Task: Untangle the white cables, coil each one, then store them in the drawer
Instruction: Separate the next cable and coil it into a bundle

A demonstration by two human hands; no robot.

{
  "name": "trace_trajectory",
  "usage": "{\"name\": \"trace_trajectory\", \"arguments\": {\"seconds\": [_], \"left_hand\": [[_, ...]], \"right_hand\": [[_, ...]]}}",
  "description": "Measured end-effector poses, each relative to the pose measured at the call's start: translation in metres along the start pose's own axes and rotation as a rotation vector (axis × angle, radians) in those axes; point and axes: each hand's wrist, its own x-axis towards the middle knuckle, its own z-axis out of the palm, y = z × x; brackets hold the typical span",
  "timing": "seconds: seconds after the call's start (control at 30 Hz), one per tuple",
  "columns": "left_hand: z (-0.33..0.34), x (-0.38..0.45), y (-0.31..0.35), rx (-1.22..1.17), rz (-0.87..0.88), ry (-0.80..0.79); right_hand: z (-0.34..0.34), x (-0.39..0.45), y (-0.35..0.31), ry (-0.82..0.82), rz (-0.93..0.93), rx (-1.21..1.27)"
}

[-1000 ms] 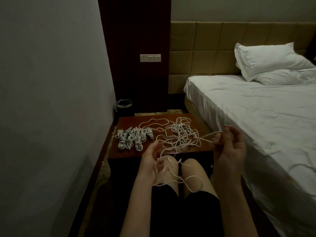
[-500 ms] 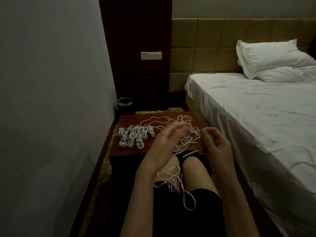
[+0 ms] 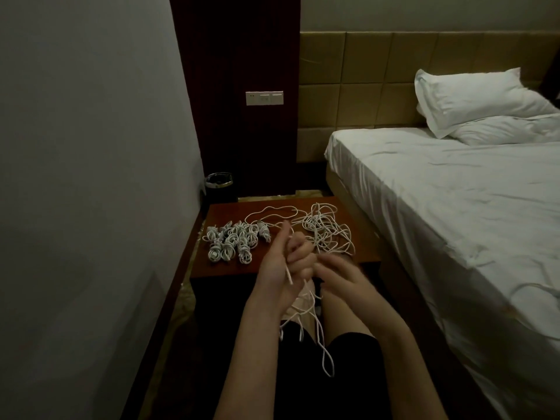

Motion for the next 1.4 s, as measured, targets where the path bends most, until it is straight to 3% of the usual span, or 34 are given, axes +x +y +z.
{"name": "trace_trajectory", "arguments": {"seconds": [0.1,0.17,0.33,0.67,0.83,1.03,1.17,1.23,1.3,1.4], "left_hand": [[-0.006,0.000,0.006,-0.182,0.025,0.056],[-0.011,-0.003,0.011,-0.209,0.051,0.086],[-0.024,-0.007,0.021,-0.258,0.106,0.119],[-0.010,-0.004,0.002,0.502,-0.110,0.117],[0.000,-0.009,-0.006,0.680,-0.234,0.120],[-0.007,-0.012,-0.005,0.581,-0.315,-0.021],[-0.015,-0.007,0.001,0.458,-0.250,-0.022],[-0.017,-0.006,0.002,0.424,-0.209,-0.014],[-0.016,-0.006,0.000,0.483,-0.165,0.007],[-0.013,-0.006,-0.004,0.812,-0.073,0.028]], "right_hand": [[0.007,0.001,0.020,-0.186,0.041,-0.118],[0.003,-0.001,0.017,-0.199,-0.027,-0.185],[-0.020,-0.007,0.005,-0.187,-0.068,-0.083],[-0.001,-0.009,-0.027,0.035,-0.352,-0.495],[0.004,-0.009,-0.030,0.110,-0.389,-0.631],[-0.005,-0.010,-0.022,0.140,-0.324,-0.453],[-0.017,-0.010,-0.015,0.048,-0.221,-0.130],[-0.021,-0.012,-0.013,0.053,-0.191,-0.092],[-0.020,-0.013,-0.014,0.098,-0.196,-0.151],[-0.018,-0.012,-0.019,0.189,-0.260,-0.234]]}}
